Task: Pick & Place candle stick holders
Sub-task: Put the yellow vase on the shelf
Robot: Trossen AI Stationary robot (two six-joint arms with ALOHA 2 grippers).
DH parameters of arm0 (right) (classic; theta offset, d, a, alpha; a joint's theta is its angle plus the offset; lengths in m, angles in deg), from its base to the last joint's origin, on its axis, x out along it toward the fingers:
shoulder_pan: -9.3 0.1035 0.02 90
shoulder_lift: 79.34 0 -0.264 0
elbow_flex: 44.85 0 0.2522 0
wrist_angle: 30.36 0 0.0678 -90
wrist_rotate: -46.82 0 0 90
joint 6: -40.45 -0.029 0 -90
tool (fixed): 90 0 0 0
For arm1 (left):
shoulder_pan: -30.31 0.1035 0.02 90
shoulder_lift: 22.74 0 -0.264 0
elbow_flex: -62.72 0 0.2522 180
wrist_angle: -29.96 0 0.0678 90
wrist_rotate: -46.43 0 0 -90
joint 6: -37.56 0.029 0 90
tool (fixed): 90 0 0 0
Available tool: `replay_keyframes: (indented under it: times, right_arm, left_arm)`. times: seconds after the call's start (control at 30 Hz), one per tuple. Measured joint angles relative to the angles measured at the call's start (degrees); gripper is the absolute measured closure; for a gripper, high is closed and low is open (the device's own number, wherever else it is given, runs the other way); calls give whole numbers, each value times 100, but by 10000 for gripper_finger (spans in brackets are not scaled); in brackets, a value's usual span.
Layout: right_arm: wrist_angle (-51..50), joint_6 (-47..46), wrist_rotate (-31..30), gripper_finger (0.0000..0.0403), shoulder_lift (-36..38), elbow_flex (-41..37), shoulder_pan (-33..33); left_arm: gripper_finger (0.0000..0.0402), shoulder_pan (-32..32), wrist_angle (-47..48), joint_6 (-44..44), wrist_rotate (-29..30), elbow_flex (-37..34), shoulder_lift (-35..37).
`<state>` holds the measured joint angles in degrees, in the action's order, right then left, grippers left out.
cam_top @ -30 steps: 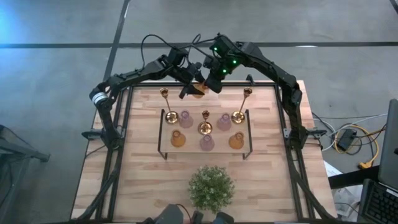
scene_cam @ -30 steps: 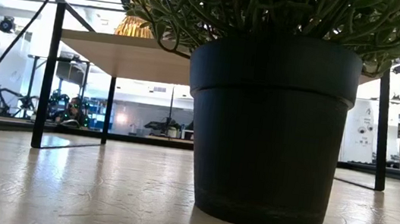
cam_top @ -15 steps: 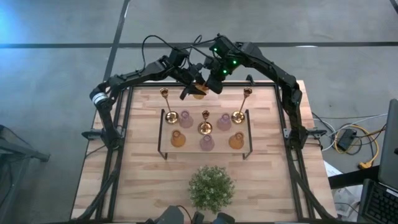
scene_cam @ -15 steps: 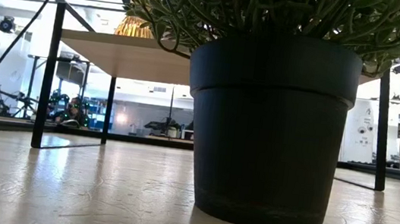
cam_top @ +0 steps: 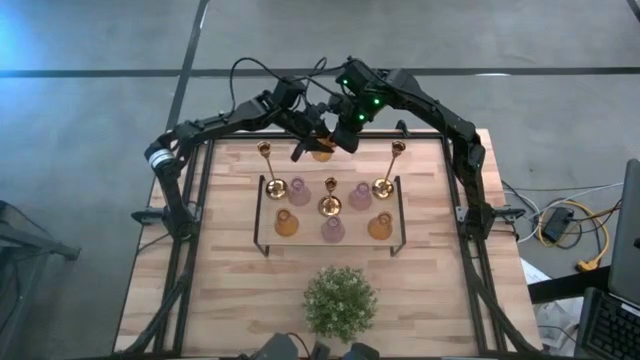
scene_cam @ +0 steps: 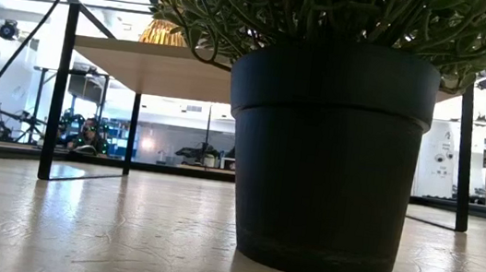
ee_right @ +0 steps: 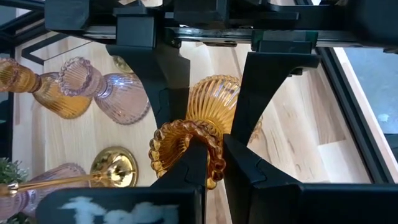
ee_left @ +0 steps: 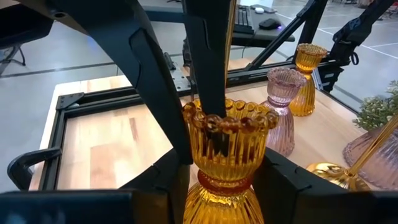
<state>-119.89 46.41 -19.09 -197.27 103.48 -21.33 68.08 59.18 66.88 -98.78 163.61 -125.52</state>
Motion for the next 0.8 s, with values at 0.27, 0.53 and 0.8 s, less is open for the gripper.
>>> replay_keyframes:
  times: [0.27, 0.53, 0.8]
  right_arm:
    - [-35, 2, 20, 385, 0, 0, 2]
    - [-14, -83, 74, 353, 0, 0, 2]
    - [-47, -81, 103, 292, 110, 0, 4]
  left_arm:
    - [260, -56, 4, 63, 5, 0, 0]
    - [262, -80, -4, 112, -43, -2, 4]
    - [267, -86, -49, 106, -69, -4, 7]
